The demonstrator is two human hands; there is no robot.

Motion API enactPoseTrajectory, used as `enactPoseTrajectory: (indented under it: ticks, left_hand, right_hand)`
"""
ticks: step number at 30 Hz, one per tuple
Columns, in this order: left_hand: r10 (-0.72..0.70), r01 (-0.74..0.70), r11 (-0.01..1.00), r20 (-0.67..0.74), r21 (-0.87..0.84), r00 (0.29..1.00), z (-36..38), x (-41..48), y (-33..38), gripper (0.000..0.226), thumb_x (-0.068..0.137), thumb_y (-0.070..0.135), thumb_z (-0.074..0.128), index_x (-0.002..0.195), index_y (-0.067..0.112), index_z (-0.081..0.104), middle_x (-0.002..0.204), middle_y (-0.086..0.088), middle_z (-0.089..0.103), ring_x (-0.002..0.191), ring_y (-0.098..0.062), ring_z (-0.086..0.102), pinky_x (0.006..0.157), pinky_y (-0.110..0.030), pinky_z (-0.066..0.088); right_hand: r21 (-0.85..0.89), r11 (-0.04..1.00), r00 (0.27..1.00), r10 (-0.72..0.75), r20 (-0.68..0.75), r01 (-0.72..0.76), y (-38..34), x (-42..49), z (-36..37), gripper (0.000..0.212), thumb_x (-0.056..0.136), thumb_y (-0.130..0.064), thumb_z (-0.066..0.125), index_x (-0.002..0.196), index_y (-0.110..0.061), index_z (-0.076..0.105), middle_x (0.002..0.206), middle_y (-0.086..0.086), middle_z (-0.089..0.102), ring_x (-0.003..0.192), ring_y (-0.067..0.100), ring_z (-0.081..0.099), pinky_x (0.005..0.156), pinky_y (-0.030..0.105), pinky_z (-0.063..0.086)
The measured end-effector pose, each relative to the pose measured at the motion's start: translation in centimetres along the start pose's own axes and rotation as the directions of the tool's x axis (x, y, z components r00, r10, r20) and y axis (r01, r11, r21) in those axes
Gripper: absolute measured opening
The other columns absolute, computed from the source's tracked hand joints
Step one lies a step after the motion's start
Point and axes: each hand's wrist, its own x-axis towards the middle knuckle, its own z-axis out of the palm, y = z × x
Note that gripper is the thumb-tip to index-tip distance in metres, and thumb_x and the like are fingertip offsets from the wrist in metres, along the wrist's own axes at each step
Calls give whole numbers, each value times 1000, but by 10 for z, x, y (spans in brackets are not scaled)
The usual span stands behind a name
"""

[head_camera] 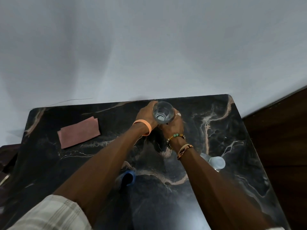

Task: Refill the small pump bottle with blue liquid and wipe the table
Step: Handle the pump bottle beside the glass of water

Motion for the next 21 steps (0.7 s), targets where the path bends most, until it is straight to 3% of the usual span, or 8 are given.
enactPoseTrajectory:
  ticks: [6,12,16,19,21]
  left_hand:
    - [15,-15,1000,-29,11,999,-6,-8,4,53,76,28,75,124,26,51,112,-2,67,100,-26,63,89,-40,54]
    - [36,-42,998,-111,-52,993,-26,-26,16,64,65,20,87,120,24,53,110,0,67,97,-22,64,84,-31,53]
    - [64,-76,994,-139,-81,988,-46,-47,31,85,54,19,93,128,22,51,121,-2,64,103,-21,63,91,-35,54]
    - [76,-99,988,-184,-116,980,-58,-67,44,88,53,19,93,130,21,50,125,-3,63,105,-21,63,89,-30,52]
    - [91,-121,985,-224,-126,970,-65,-80,54,87,54,19,93,130,21,51,125,-4,63,104,-22,63,87,-28,53]
  right_hand:
    - [-72,997,1000,-2,3,3,-6,-1,-2,66,65,-24,86,121,-18,52,111,1,63,97,16,61,75,26,53]
    - [-67,991,992,-110,66,114,-29,-9,-12,63,65,-25,86,120,-17,56,112,2,64,100,17,63,83,37,57]
    - [-104,975,978,-186,92,195,-51,-20,-28,62,67,-26,86,120,-18,57,114,1,64,101,17,63,82,32,57]
    - [-117,955,960,-260,100,271,-70,-35,-43,57,66,-27,87,114,-18,58,109,1,64,94,15,62,70,17,49]
    - [-63,961,959,-262,109,270,-81,-45,-55,60,64,-24,88,115,-16,57,111,3,64,96,18,62,72,20,49]
